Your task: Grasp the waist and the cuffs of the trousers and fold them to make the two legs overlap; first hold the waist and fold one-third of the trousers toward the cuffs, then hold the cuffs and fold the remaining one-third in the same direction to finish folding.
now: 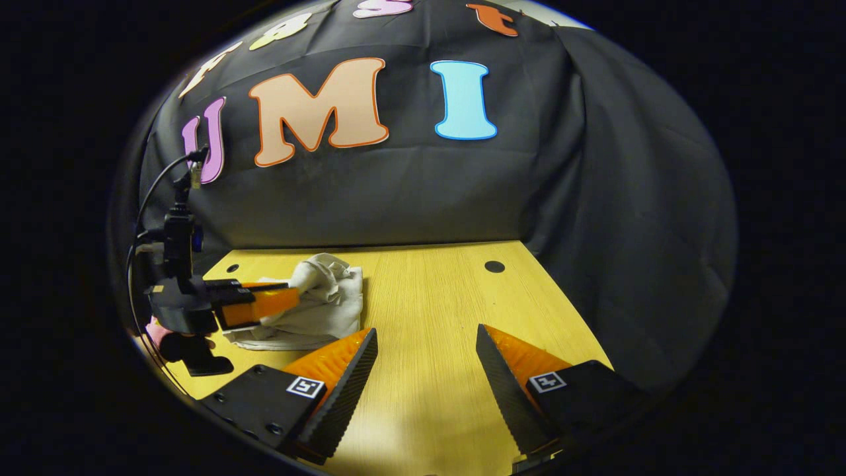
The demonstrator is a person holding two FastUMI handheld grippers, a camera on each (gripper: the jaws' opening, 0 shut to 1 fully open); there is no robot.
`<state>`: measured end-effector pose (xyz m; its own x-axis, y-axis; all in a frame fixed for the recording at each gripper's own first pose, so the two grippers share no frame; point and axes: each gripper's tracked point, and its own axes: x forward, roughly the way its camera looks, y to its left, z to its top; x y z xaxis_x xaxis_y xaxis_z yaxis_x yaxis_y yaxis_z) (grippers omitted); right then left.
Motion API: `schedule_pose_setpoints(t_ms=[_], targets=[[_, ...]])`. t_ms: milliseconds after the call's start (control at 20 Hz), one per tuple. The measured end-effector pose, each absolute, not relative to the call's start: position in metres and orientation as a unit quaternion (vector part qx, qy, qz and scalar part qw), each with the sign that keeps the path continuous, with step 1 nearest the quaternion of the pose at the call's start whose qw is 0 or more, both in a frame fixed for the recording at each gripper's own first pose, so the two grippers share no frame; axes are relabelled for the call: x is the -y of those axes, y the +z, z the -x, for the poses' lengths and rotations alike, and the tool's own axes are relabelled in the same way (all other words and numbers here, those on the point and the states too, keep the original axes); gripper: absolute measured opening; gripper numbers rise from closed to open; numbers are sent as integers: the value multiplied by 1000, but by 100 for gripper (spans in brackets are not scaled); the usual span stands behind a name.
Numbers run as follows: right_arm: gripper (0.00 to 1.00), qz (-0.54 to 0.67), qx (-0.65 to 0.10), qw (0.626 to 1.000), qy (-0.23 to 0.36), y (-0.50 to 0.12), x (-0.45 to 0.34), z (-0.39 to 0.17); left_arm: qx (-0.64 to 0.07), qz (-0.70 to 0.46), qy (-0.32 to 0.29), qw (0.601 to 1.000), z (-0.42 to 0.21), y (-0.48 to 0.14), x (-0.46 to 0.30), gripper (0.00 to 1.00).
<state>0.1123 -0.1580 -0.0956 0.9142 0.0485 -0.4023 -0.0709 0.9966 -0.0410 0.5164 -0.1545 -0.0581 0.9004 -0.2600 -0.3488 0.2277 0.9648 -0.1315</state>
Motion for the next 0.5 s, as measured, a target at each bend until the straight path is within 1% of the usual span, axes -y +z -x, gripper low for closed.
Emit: schedule_pose_setpoints(t_ms=[50,150,200,250,300,500], targets=[[97,26,-206,978,33,-97,156,-110,-186,45,-117,975,-518,-61,154,58],[97,33,-204,978,36,-97,152,-108,-187,43,-85,978,-517,-60,143,97],[97,34,-200,979,39,-95,148,-108,-183,51,-79,979,-513,-58,140,95],[97,31,-197,979,43,-93,143,-107,-176,58,-71,980,-510,-51,136,96],[93,28,-192,980,47,-91,136,-107,-171,62,-62,981,-502,-47,129,96],[93,20,-163,984,65,-75,108,-105,-161,60,-22,985,-465,-30,85,96]])
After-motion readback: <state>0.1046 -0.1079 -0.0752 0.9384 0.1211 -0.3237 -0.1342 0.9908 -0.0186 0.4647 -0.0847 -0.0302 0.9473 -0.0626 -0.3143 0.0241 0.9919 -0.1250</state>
